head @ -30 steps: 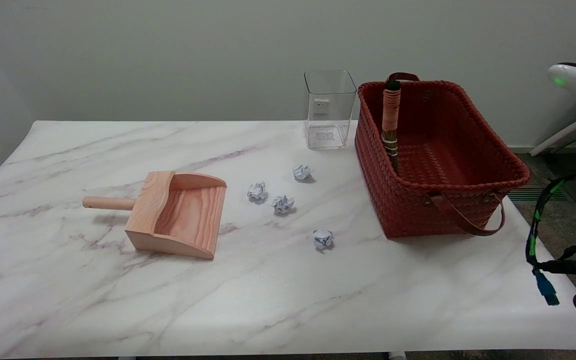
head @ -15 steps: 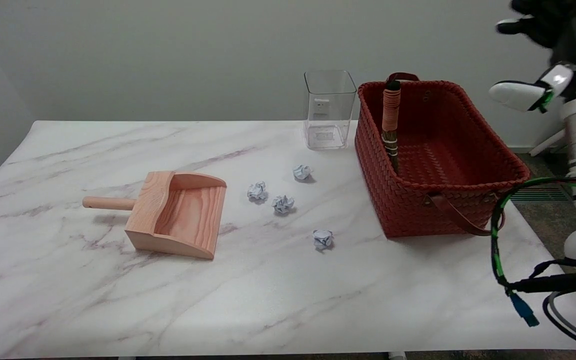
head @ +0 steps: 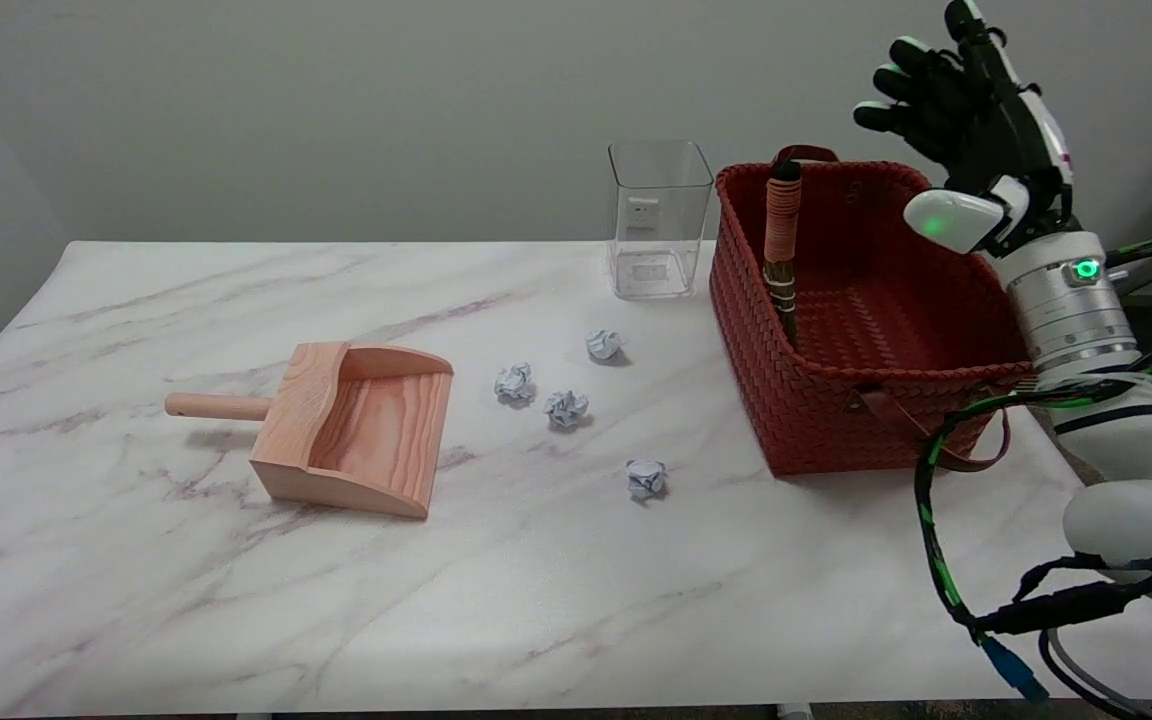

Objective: Pick up the broom.

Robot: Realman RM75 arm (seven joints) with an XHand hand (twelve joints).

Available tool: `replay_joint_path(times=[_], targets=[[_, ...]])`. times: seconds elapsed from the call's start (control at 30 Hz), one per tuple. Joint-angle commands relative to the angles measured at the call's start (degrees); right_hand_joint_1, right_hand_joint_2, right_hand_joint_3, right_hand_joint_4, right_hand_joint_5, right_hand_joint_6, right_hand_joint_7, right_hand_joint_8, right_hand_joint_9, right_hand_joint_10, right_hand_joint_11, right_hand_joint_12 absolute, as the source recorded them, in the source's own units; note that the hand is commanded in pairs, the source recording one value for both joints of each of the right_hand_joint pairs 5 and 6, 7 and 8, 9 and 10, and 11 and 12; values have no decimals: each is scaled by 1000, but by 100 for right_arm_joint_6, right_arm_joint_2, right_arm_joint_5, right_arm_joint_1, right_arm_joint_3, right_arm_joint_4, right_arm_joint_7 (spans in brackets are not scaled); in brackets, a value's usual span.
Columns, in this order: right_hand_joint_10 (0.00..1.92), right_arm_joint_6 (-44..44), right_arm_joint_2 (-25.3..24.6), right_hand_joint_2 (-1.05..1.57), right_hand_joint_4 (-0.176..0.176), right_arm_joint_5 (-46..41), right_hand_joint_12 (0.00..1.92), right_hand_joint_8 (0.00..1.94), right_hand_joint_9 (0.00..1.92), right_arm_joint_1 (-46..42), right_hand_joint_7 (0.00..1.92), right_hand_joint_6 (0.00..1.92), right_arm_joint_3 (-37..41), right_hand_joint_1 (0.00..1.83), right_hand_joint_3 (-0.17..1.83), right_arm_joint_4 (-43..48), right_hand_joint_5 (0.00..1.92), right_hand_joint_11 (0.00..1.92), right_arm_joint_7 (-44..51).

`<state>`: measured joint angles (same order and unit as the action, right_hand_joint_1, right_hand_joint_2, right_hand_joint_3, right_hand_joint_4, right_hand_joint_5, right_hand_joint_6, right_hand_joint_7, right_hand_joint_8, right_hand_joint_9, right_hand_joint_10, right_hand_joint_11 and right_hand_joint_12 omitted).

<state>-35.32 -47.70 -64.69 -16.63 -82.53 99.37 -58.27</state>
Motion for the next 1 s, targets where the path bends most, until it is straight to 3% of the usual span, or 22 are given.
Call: replay_joint_path(times=[0.03, 0.17, 0.4, 1.0], targets=[[424, 67, 43, -592, 0, -30, 580, 335, 424, 499, 335, 4, -1040, 1109, 989, -268, 4, 580, -839], [427, 20, -76, -593, 0, -30, 570, 341, 427, 898, 341, 0, -1496, 1106, 997, -556, 0, 570, -847], [419, 19, -357, -509, 0, 105, 547, 332, 419, 1020, 332, 105, -1530, 1103, 977, -779, 105, 547, -847], [440, 155, -317, -585, 0, 704, 559, 361, 440, 1275, 361, 238, -1506, 1109, 956, -1444, 238, 559, -1342]])
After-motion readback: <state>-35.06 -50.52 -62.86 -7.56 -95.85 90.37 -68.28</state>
